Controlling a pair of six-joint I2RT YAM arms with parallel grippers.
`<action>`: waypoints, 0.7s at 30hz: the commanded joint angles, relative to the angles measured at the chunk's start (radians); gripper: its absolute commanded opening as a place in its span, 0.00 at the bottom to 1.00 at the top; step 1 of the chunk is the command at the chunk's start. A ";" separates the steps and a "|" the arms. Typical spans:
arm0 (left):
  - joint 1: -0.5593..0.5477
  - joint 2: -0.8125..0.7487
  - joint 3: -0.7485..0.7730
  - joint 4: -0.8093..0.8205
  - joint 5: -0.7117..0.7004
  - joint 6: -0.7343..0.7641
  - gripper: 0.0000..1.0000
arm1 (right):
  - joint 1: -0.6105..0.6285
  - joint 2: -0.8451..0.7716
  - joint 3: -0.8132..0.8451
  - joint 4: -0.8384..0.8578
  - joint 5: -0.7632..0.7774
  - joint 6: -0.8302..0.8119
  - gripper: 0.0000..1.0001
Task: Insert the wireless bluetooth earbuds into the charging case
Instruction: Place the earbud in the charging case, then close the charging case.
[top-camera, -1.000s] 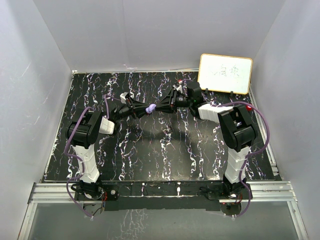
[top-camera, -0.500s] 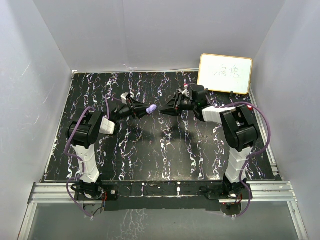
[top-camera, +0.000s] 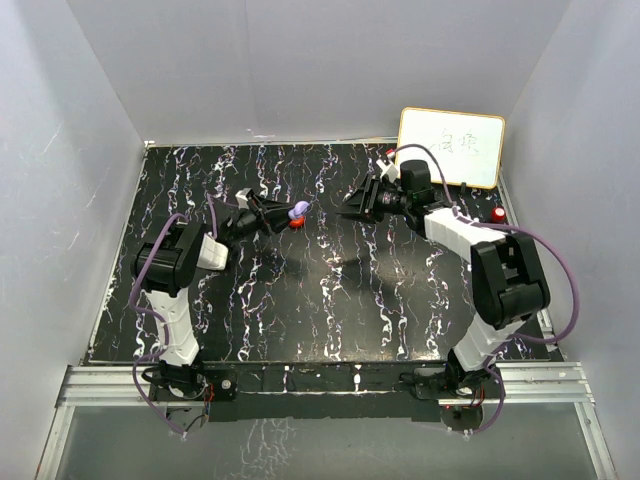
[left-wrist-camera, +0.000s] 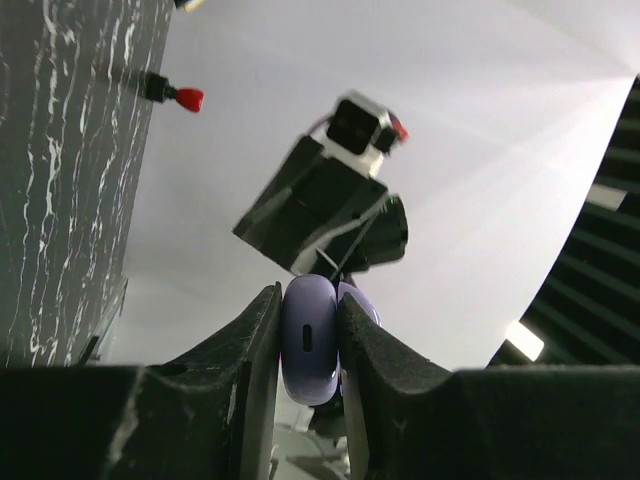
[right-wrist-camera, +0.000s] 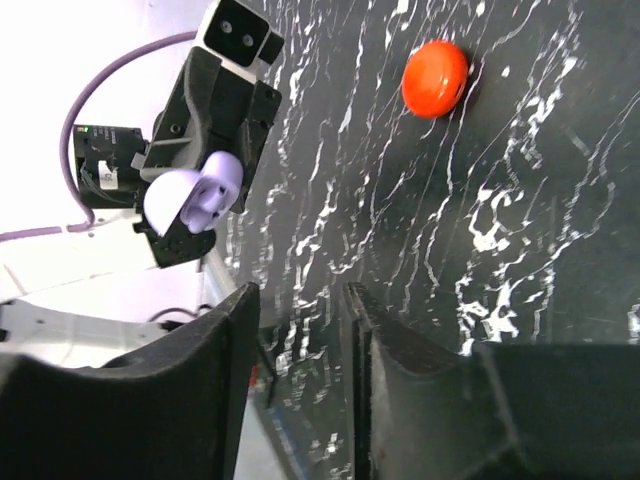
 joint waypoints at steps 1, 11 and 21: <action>0.016 -0.035 -0.056 0.222 -0.126 -0.084 0.00 | 0.003 -0.102 0.037 -0.078 0.138 -0.251 0.40; 0.017 -0.066 -0.083 0.313 -0.302 -0.202 0.00 | 0.017 -0.203 -0.040 -0.093 0.244 -0.377 0.44; 0.017 -0.105 -0.057 0.350 -0.242 -0.252 0.00 | 0.089 -0.244 0.001 -0.103 0.337 -0.445 0.52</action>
